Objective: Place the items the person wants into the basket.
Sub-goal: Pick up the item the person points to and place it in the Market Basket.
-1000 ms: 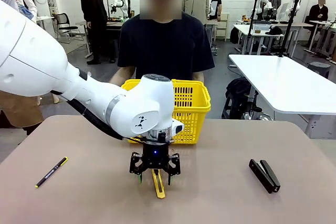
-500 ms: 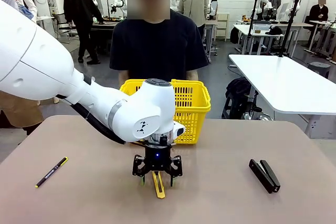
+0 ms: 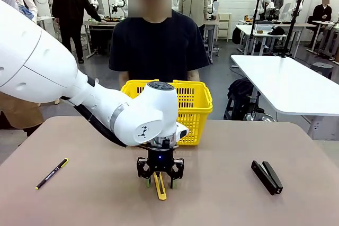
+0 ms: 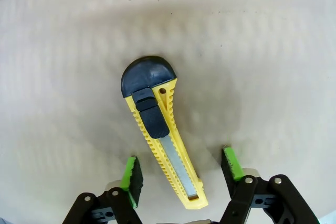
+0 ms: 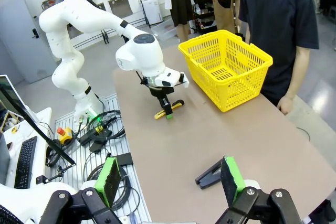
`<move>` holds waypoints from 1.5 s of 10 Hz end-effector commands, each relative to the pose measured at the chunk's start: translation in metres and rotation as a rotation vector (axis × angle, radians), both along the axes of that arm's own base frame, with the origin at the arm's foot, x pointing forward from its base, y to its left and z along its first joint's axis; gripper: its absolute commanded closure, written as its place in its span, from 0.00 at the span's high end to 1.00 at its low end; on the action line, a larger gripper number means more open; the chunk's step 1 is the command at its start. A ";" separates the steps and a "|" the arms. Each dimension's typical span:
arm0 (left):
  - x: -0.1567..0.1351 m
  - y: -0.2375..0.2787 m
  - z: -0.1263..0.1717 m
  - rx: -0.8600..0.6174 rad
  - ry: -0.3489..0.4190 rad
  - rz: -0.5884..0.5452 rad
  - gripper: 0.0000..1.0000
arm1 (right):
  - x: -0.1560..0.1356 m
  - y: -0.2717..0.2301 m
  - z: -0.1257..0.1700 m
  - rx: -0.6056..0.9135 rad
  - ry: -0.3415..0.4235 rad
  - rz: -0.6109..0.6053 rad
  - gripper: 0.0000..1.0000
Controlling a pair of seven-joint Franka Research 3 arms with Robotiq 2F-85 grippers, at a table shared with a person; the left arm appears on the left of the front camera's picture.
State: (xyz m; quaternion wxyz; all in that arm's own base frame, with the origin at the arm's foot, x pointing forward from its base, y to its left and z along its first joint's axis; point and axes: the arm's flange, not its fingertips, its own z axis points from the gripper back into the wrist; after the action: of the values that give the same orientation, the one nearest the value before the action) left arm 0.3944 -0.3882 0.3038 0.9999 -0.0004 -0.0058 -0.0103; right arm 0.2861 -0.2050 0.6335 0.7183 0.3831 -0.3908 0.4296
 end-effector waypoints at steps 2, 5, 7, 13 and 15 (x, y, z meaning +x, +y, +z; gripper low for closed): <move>0.000 -0.003 -0.003 0.003 -0.037 0.031 0.00 | 0.001 -0.001 0.001 0.021 -0.024 0.013 1.00; 0.002 -0.002 -0.006 -0.001 -0.022 0.029 0.00 | 0.001 -0.001 0.001 0.021 -0.024 0.013 1.00; 0.003 -0.001 -0.005 0.000 -0.025 0.026 0.00 | 0.001 -0.001 0.001 0.021 -0.024 0.013 1.00; -0.052 0.011 0.205 -0.009 -0.256 -0.302 0.00 | 0.001 -0.001 0.001 0.021 -0.024 0.013 1.00; -0.055 0.012 0.255 -0.016 -0.270 -0.305 0.00 | 0.001 -0.001 0.001 0.021 -0.024 0.013 1.00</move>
State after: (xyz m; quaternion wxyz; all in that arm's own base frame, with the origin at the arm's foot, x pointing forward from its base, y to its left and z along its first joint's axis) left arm 0.3227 -0.3791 0.5610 0.9748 0.0002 -0.1561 -0.1591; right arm 0.2864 -0.2051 0.6331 0.7184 0.3835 -0.3905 0.4294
